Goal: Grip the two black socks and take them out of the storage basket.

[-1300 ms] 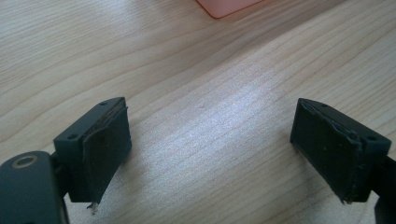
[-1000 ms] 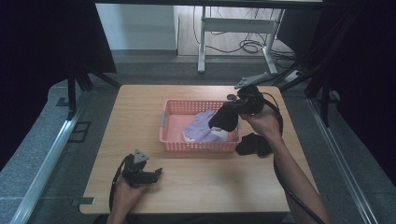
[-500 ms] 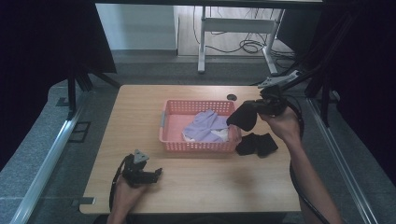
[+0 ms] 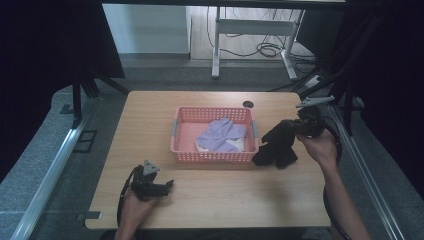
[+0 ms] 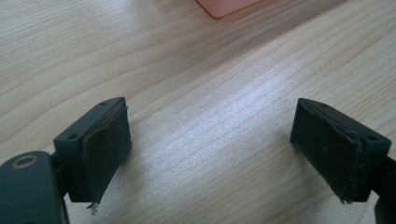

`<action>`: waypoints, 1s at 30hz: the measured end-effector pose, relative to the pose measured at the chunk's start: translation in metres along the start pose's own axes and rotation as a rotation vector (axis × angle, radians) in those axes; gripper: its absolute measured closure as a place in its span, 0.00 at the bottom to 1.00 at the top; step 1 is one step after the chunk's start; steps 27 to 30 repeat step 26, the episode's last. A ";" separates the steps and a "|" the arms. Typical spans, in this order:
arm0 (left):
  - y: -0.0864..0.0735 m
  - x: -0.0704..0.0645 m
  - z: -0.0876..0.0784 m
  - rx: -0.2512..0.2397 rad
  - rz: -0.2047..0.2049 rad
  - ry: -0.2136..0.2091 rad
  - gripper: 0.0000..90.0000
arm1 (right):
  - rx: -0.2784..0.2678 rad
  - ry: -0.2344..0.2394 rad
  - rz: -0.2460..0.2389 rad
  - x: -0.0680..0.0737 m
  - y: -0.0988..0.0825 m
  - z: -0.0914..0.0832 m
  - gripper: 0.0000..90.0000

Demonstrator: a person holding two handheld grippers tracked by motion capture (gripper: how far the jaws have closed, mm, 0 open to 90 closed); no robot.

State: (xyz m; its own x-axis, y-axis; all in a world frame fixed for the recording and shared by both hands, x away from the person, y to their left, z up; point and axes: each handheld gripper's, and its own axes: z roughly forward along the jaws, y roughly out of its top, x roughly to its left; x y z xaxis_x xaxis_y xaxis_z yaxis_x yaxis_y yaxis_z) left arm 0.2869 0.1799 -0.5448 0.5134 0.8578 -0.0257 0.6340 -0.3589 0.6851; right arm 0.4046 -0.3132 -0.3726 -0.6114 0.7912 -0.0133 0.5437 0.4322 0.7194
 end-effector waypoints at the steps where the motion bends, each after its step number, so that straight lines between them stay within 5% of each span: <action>1: 0.000 0.000 0.000 0.000 -0.002 0.000 0.13 | 0.009 -0.004 0.006 -0.002 -0.005 0.002 0.98; 17: 0.000 0.000 0.000 -0.001 -0.004 -0.001 0.13 | 0.081 0.012 0.085 -0.006 -0.072 0.046 0.96; 19: 0.000 0.000 0.000 -0.001 -0.003 -0.001 0.13 | 0.100 0.016 0.083 -0.005 -0.077 0.051 0.86; 21: 0.000 0.000 0.000 -0.002 -0.003 -0.001 0.13 | 0.121 0.005 0.088 -0.004 -0.080 0.056 0.61; 24: 0.000 0.000 0.000 -0.001 -0.004 0.000 0.13 | 0.117 -0.017 0.070 -0.005 -0.079 0.058 0.41; 30: 0.000 0.000 0.000 -0.001 -0.004 0.000 0.13 | 0.103 -0.012 0.077 -0.005 -0.077 0.057 0.38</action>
